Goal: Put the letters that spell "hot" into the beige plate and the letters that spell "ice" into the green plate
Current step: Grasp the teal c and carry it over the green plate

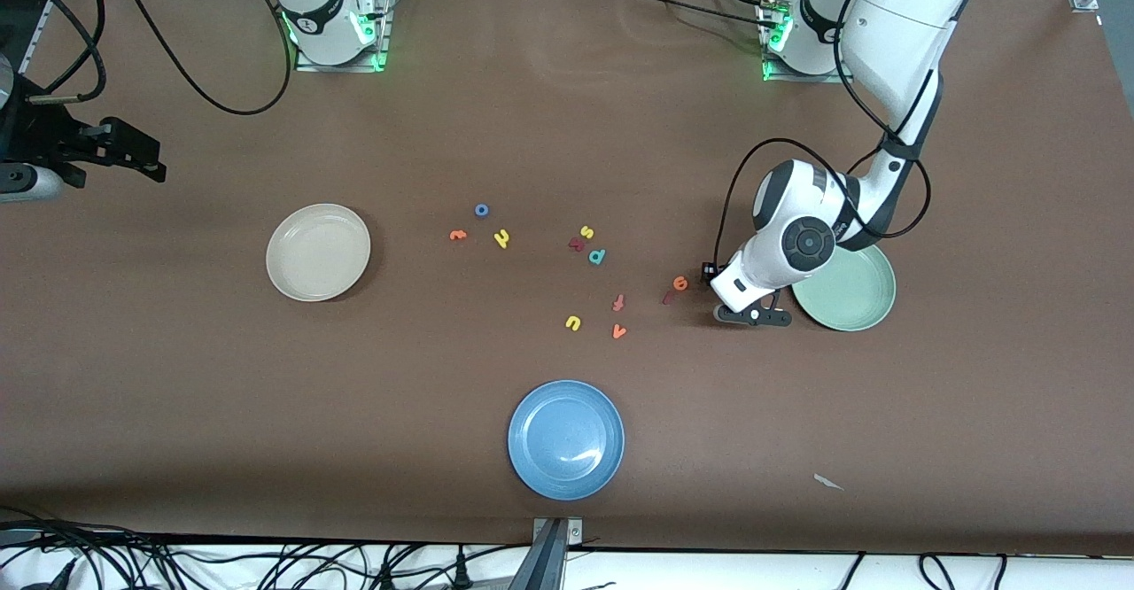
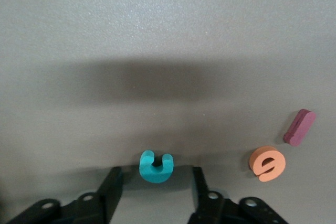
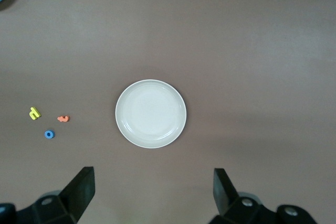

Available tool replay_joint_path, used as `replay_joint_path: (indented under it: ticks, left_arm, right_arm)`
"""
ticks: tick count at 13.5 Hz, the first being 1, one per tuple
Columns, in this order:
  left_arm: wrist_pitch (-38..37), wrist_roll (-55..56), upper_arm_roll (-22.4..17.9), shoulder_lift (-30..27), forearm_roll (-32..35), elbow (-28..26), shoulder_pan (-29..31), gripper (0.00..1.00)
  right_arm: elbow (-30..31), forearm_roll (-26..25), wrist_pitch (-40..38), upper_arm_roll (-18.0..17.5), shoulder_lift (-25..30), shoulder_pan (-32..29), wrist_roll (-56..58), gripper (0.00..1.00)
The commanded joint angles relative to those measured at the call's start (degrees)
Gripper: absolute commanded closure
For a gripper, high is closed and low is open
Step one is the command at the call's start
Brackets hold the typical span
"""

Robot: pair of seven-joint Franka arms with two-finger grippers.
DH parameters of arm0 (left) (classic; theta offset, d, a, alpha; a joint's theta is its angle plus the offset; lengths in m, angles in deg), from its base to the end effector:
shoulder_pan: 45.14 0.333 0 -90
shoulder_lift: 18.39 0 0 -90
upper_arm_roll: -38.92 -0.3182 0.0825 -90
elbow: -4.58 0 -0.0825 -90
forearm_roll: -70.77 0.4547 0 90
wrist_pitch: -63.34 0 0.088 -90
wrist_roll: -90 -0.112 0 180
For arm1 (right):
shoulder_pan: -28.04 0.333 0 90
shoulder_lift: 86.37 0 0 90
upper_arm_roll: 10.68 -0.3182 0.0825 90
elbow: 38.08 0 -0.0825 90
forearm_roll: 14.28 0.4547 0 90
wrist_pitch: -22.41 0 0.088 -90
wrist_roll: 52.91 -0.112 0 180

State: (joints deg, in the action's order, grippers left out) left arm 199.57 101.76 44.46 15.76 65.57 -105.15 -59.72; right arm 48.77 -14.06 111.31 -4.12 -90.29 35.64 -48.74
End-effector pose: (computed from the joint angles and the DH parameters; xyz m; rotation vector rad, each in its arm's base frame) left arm 0.6138 -0.2275 0.1105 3.0576 -0.0966 -0.2427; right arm 0.6438 0.0144 0.6067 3.1348 0.1429 -0.0507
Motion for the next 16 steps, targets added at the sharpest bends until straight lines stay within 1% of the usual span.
replay_joint_path:
  ticks: [1, 2, 4, 6, 9, 11, 13, 16]
  left_arm:
    - [0.3, -0.3, -0.2, 0.9, -1.6, 1.1, -0.4, 0.58]
    - [0.3, -0.3, -0.2, 0.9, -1.6, 1.1, -0.4, 0.60]
    - [0.3, -0.1, -0.2, 0.9, -1.6, 1.1, -0.7, 0.68]
    - [0.3, -0.1, -0.2, 0.9, -1.6, 1.1, -0.7, 0.82]
    - [0.2, -0.2, -0.2, 0.9, -1.6, 1.1, -0.7, 0.93]
    - [0.0, -0.3, -0.2, 0.8, -1.6, 1.2, -0.6, 0.96]
    - [-0.7, -0.5, -0.1, 0.0, -1.5, 1.2, -0.4, 0.96]
    - [-8.2, -0.8, -0.1, -6.0, -1.5, 1.4, 0.2, 0.96]
  right_arm:
    - [-1.3, 0.2, -0.4, -0.1, -0.6, -0.4, -0.4, 0.00]
    - [-1.3, 0.2, -0.4, -0.1, -0.5, -0.4, -0.5, 0.00]
    - [-1.3, 0.2, -0.4, -0.1, -0.6, -0.4, -0.7, 0.00]
    - [-1.3, 0.2, -0.4, -0.1, -0.5, -0.4, -0.7, 0.00]
    - [-1.3, 0.2, -0.7, -0.2, -0.5, -0.3, -0.7, 0.00]
    - [-1.3, 1.6, -0.8, -0.1, -0.5, -0.3, -0.7, 0.00]
    - [-1.3, 1.9, -0.7, -0.1, -0.5, -0.4, -0.7, 0.00]
    - [-1.4, 1.8, -0.7, -0.1, -0.5, -0.4, -1.6, 0.00]
